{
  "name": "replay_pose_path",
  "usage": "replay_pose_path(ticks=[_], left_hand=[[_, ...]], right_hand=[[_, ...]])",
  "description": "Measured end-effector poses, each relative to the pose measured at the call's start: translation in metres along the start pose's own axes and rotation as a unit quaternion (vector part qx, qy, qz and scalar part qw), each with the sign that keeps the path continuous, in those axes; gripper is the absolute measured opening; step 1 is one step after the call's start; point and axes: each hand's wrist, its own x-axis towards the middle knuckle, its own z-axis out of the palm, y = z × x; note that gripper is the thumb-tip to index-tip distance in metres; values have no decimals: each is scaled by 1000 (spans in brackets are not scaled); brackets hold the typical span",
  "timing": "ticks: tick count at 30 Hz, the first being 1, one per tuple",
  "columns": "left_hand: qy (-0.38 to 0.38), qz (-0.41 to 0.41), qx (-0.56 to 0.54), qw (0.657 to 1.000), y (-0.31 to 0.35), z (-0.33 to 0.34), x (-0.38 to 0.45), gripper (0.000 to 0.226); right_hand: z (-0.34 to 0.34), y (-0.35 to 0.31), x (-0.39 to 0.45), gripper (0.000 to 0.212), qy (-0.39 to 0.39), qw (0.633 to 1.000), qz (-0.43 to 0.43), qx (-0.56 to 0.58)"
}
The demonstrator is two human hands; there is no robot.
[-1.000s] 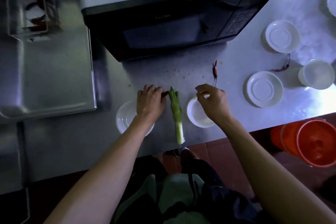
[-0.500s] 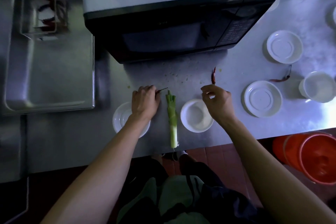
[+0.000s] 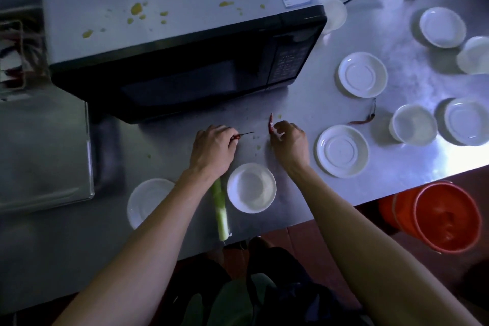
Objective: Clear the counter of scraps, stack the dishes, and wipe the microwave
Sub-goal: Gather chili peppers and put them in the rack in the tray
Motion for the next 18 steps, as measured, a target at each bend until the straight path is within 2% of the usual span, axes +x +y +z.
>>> replay_pose_path(ticks=[3,9,12,18], left_hand=[[-10,8,5,1000,5,4,6,14],[-20,2,9,1000,8,6,8,14],[-24,-7,8,1000,9,5,6,13],[-19,-19,-6,1000,7,2,-1,10]], right_hand=[[4,-2,11,18,-2,1000,1,-12],[13,-2,26,21,-6,994,-10,-108],[16,-2,29,29,-7,990,-25,-135],[14,-2,29,13,-32,982,-71,-172]])
